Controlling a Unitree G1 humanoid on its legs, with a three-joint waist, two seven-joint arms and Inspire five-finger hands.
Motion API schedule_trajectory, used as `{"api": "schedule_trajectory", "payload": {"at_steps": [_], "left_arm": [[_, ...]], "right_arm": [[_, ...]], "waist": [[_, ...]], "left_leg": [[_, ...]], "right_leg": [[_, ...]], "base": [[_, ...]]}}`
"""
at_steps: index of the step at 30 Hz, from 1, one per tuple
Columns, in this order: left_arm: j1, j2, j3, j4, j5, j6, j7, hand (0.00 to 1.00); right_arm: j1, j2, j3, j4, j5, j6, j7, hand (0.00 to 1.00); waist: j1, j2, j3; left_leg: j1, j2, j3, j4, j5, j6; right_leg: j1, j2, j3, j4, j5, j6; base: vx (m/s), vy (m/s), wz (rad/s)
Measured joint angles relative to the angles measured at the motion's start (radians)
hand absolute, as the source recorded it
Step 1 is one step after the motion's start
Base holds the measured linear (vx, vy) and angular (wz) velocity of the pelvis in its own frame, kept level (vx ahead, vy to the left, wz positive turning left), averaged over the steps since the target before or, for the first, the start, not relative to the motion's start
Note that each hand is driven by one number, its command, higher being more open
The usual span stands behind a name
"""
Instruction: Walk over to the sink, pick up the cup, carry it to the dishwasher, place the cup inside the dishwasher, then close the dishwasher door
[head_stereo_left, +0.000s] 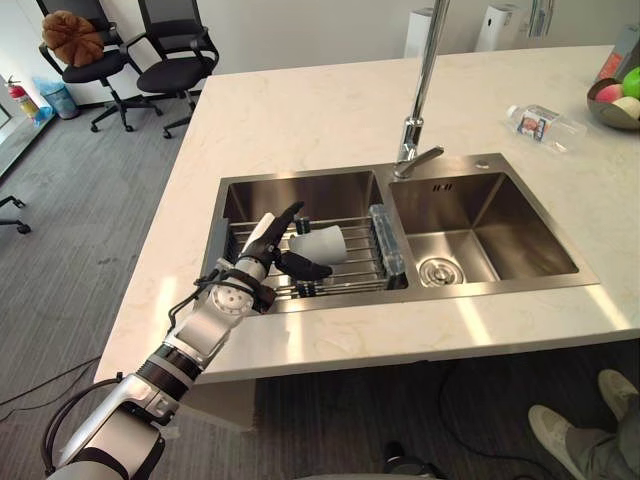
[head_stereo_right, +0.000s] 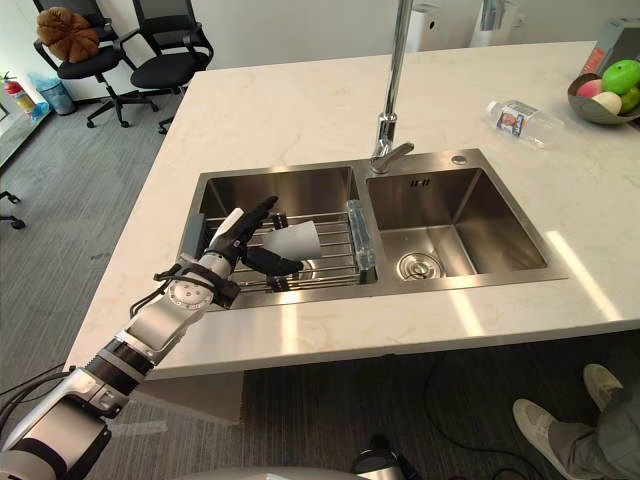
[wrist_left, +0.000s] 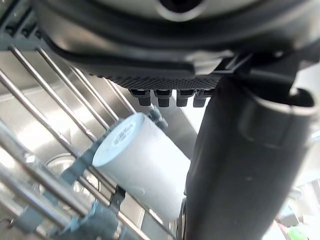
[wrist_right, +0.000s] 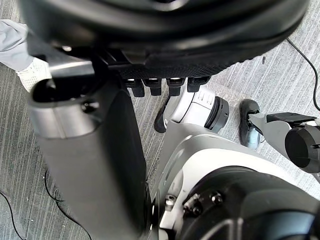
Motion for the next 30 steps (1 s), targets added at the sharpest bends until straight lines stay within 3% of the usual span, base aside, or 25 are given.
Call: {"api": "schedule_trajectory", "payload": {"at_steps": [3,7,11,16,21,30], "left_arm": [[0.000,-0.018,0.022,0.004,0.001,-0.022,0.034,1.00],[0.000,-0.042,0.067,0.006,0.021,-0.095,0.066,1.00],[0.000,-0.047,0.067,0.006,0.052,-0.121,0.049,1.00],[0.000,-0.053,0.040,0.012,0.177,-0.121,-0.045,1.00],[-0.012,-0.043,-0.059,0.005,0.317,-0.124,-0.176,1.00],[-0.036,-0.020,-0.087,0.005,0.416,-0.053,-0.165,1.00]], "right_arm": [[0.003,0.000,0.002,-0.004,0.000,0.000,0.000,1.00],[0.011,0.000,0.017,-0.018,0.000,-0.005,0.000,1.00],[0.011,0.000,0.017,-0.018,0.000,-0.005,0.002,1.00],[0.018,0.001,0.017,-0.019,0.000,-0.005,0.009,1.00],[0.023,0.001,0.017,-0.019,0.000,-0.003,0.013,1.00],[0.023,0.001,0.020,-0.021,0.008,-0.003,0.005,1.00]], "waist": [[0.002,-0.001,0.002],[0.002,-0.003,0.007],[0.001,-0.005,0.012],[-0.005,-0.007,0.020],[-0.007,-0.006,0.020],[-0.017,-0.003,0.019]], "left_leg": [[0.000,0.000,0.001,0.000,0.000,0.000],[0.001,0.002,0.005,0.001,-0.001,-0.001],[0.008,0.005,0.016,-0.001,-0.002,-0.004],[0.012,0.008,0.028,-0.001,-0.005,-0.008],[0.014,0.012,0.038,-0.001,-0.008,-0.011],[0.016,0.016,0.052,-0.001,-0.009,-0.014]], "right_leg": [[0.000,0.000,0.000,0.000,0.000,0.000],[-0.001,0.002,0.004,0.000,0.000,0.000],[-0.001,0.005,0.015,0.000,0.000,0.000],[-0.004,0.010,0.028,0.000,0.001,-0.002],[-0.008,0.014,0.034,0.000,0.001,-0.003],[-0.014,0.019,0.047,0.000,0.002,-0.005]], "base": [[0.00,0.000,0.00],[0.00,0.000,0.00],[0.00,-0.002,-0.08],[-0.03,-0.034,-0.08],[-0.03,-0.048,-0.06],[-0.04,-0.046,-0.05]]}}
